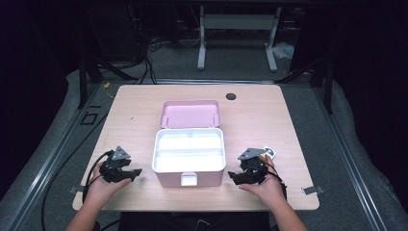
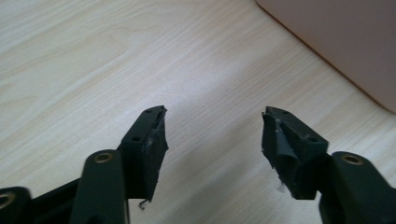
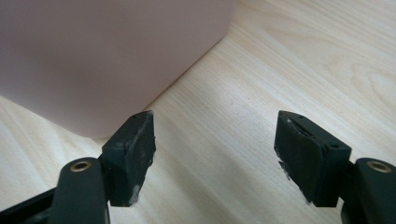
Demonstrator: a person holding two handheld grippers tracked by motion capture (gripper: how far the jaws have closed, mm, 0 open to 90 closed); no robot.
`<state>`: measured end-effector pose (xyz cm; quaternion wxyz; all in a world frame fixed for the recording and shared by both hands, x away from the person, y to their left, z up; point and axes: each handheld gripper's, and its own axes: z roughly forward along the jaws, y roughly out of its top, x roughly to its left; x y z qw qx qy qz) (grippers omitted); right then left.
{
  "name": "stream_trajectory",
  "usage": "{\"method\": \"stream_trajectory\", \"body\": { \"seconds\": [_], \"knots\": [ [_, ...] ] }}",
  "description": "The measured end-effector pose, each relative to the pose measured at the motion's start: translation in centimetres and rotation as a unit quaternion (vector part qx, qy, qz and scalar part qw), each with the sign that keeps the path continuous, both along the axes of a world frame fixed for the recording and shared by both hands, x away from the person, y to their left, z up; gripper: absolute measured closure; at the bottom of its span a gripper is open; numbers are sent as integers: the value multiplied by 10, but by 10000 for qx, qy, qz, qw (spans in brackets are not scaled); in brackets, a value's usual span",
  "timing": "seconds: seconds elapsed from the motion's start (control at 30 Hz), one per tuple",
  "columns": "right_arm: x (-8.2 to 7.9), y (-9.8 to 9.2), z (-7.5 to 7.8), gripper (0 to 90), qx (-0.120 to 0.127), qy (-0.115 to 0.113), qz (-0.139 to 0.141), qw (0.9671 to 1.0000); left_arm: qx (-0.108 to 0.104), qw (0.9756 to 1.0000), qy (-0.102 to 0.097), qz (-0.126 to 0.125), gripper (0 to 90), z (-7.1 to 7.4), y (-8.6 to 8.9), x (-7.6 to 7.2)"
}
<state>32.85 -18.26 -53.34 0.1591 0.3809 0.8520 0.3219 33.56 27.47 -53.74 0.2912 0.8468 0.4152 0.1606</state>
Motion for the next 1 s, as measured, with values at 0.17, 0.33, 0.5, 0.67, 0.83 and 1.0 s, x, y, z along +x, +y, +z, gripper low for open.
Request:
{"method": "stream_trajectory", "body": {
  "seconds": [0.17,0.33,0.5,0.67,0.83,1.0],
  "knots": [
    [1,1,-4,329,-185,-71,193,9996,-54,10000,59,49,436,-1,3,1],
    [0,2,0,422,-4,-211,186,9996,-85,9999,101,46,449,-2,4,-1],
    [-1,0,2,453,223,-224,185,9993,-68,9999,110,-8,455,-2,4,-3],
    [2,-5,0,455,215,-93,-37,9997,-48,9999,144,25,467,1,4,-5],
    [2,-8,1,454,341,-92,-108,9993,-47,9998,193,-3,483,1,2,-7],
    [3,-6,1,451,338,-93,-123,9993,-178,9996,186,-76,482,6,2,-7]
  ]
}}
